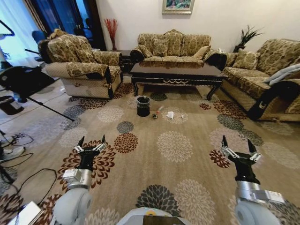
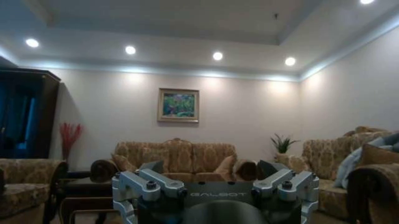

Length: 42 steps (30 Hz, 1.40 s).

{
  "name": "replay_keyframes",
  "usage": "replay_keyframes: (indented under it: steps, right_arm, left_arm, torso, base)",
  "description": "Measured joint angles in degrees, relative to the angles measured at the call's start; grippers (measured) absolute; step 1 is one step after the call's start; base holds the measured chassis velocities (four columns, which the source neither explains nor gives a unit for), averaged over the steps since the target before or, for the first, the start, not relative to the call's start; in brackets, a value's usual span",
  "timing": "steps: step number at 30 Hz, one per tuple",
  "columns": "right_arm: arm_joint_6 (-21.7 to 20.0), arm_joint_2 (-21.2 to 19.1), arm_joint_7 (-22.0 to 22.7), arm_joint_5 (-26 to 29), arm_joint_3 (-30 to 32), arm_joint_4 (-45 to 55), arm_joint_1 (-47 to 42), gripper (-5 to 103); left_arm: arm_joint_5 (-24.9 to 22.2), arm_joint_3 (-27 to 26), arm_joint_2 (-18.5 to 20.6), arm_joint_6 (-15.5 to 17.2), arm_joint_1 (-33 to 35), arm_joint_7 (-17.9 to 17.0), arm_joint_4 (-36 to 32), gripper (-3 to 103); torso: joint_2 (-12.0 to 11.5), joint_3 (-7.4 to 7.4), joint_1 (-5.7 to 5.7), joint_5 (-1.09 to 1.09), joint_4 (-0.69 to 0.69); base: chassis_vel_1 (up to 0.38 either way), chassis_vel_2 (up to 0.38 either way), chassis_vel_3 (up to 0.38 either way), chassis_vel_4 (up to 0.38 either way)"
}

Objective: Move to the front of the table and pick up the trash from the floor, then place it into the trash bin.

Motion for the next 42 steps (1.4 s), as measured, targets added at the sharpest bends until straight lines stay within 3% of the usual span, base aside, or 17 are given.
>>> replay_keyframes:
  steps: [28,42]
  right_arm:
    - [-0.1,-0.4,0.0,0.0,-0.6,-1.9,1.4,100]
    - [0.9,-0.4,-1.1,0.5,-0.6,-1.2,1.3,100]
  left_arm:
    - [-1.4,0.0,0.9,-0.7,-0.7,0.8,1.2,100]
    - [-0.7,-1.1,0.6,0.2,0.4,1.0,-2.1,100]
  torso:
    - [-5.8,-3.54,-2.27,0.0,0.0]
    - [-9.3,-5.86,-3.44,0.0,0.0]
  base:
    - [-0.011,-0.007,-0.011,-0.01]
    - [0.0,0.0,0.0,0.0]
